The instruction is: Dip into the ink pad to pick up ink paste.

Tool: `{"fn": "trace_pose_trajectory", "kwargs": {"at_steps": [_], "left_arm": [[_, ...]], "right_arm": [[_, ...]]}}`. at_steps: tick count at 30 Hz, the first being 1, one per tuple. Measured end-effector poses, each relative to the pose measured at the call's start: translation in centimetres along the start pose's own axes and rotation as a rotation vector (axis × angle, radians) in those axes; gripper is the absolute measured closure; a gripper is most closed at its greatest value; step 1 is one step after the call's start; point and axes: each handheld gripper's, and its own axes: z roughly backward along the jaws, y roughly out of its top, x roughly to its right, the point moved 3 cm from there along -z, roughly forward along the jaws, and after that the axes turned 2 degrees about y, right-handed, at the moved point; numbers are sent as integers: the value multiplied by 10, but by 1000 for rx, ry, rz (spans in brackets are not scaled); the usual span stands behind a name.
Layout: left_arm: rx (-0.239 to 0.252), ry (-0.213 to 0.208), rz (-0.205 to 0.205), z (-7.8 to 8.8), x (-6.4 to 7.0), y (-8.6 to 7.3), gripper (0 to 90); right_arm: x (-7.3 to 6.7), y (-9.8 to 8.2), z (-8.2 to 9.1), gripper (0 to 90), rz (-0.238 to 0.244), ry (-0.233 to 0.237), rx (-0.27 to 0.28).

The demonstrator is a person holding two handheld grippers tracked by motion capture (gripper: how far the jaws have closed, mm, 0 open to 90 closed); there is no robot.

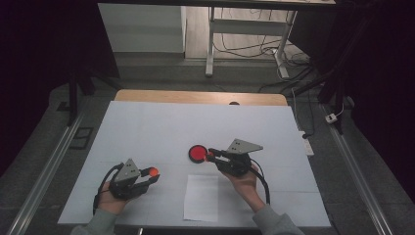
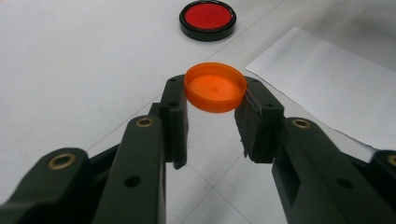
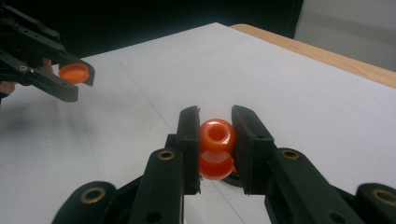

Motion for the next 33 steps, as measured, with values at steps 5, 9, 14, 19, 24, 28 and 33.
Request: {"fn": "trace_pose_trajectory", "kwargs": {"at_steps": [5,9,14,19,24,28,33], "left_arm": [[2,0,2,0,0,0,652],[-1,0,-1,0,0,0,651],[2,0,1,0,0,0,651],[1,-1,-3,0,1,0,652],[-2,-2,-3,0,0,0,652],[0,-2,-2,0,0,0,652],[0,-1,-3,0,0,0,652]], "right_arm": [[1,0,-6,725,3,0,-8],[3,-1,-10,724,1,-1,-10],[5,-1,-16,725,-4,-1,-23],[6,0,-24,724,-3,0,-26],[7,1,-32,724,11,-2,-43],[9,-1,-41,724,20,-7,-64],[13,-4,-51,725,20,-17,-83]]}}
